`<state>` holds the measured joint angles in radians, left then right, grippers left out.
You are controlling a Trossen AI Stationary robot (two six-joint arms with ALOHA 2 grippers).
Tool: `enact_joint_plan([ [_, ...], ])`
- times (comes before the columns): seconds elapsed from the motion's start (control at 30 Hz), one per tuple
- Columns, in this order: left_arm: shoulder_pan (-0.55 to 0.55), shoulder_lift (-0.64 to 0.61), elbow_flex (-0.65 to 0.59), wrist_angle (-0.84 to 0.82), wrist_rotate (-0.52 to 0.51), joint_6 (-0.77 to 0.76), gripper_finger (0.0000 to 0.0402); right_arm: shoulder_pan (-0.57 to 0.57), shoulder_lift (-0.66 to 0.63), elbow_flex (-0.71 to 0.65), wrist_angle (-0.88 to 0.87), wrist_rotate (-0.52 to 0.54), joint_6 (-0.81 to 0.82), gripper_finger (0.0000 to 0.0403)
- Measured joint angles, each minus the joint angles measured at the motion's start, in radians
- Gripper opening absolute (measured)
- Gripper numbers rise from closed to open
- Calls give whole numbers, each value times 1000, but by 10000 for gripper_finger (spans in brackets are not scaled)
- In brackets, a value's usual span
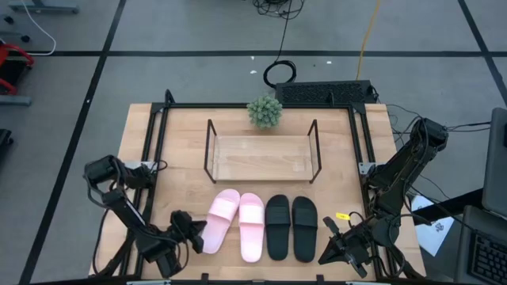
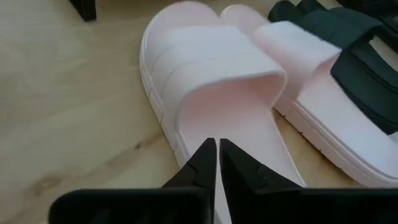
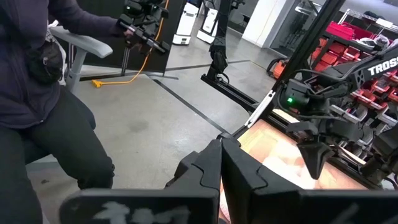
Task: Pick and place slides into the shelf
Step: Put the pink slide on the shelf
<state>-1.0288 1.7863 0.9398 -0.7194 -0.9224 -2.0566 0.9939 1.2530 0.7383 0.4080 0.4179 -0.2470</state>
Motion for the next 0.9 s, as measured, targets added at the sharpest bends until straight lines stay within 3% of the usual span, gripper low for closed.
enact_joint_plan([
  [0.23, 11, -22, 0, -40, -65, 70, 44, 0, 0, 0, 0, 0, 0, 0],
  [0.53, 22, -23, 0, -36, -47, 142, 5, 0, 0, 0, -1, 0, 0, 0],
  [0.8, 22, -23, 0, -61, -44, 81, 97, 0, 0, 0, -1, 0, 3, 0],
  [0.9, 22, -23, 0, -85, 7, 54, 138, 0, 0, 0, -1, 0, 16, 0],
])
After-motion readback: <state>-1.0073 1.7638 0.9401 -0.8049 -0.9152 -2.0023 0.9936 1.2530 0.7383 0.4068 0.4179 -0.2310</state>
